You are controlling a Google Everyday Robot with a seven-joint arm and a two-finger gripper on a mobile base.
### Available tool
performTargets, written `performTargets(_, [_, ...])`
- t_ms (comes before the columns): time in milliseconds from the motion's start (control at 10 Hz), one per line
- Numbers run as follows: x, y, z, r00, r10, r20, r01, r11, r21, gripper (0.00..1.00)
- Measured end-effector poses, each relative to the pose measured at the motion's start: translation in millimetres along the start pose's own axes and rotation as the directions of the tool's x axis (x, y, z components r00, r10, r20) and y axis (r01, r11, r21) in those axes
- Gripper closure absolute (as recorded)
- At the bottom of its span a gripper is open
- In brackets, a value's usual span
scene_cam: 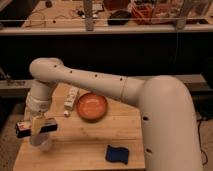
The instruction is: Place the eraser in the ceramic cup
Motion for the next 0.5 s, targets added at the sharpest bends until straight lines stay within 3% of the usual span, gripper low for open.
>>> performTargets(500, [1.2, -5.0, 10.7, 1.0, -0.006, -0.021, 0.006, 1.0, -0.009, 1.0])
